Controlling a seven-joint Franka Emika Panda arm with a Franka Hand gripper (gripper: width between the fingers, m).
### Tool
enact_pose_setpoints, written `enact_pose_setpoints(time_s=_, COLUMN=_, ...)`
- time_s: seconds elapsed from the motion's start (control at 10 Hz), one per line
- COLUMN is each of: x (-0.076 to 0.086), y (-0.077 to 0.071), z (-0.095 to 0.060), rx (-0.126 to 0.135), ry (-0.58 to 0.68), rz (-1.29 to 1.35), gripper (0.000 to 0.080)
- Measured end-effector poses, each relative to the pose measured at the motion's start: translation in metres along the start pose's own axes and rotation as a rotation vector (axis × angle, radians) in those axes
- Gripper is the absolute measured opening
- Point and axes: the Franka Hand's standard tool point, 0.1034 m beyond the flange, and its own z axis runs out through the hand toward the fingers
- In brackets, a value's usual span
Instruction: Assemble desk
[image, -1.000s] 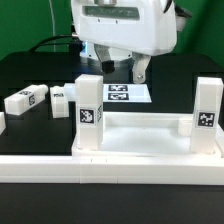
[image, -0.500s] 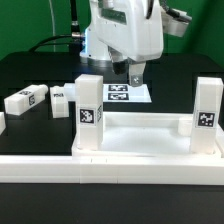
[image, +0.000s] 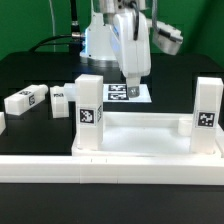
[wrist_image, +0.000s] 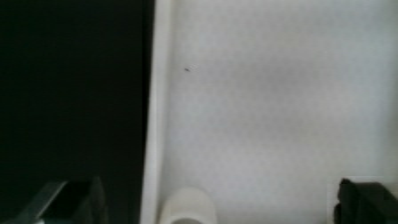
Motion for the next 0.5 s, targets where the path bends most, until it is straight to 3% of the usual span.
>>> enact_pose_setpoints(time_s=0.3, x=0.0, y=0.001, z=0.002, rx=0.003, ry=0.005, rz=-0.005, gripper=0.0649)
enact_pose_setpoints(time_s=0.4, x=-0.002, y=0.008, z=0.012, rx=-0.002, ry=0.016, rz=-0.01, gripper=0.0649)
enact_pose_setpoints(time_s=0.5, x=-0.004, y=0.017, z=0.025, rx=-0.027, ry=0.021, rz=-0.016, gripper=0.0649)
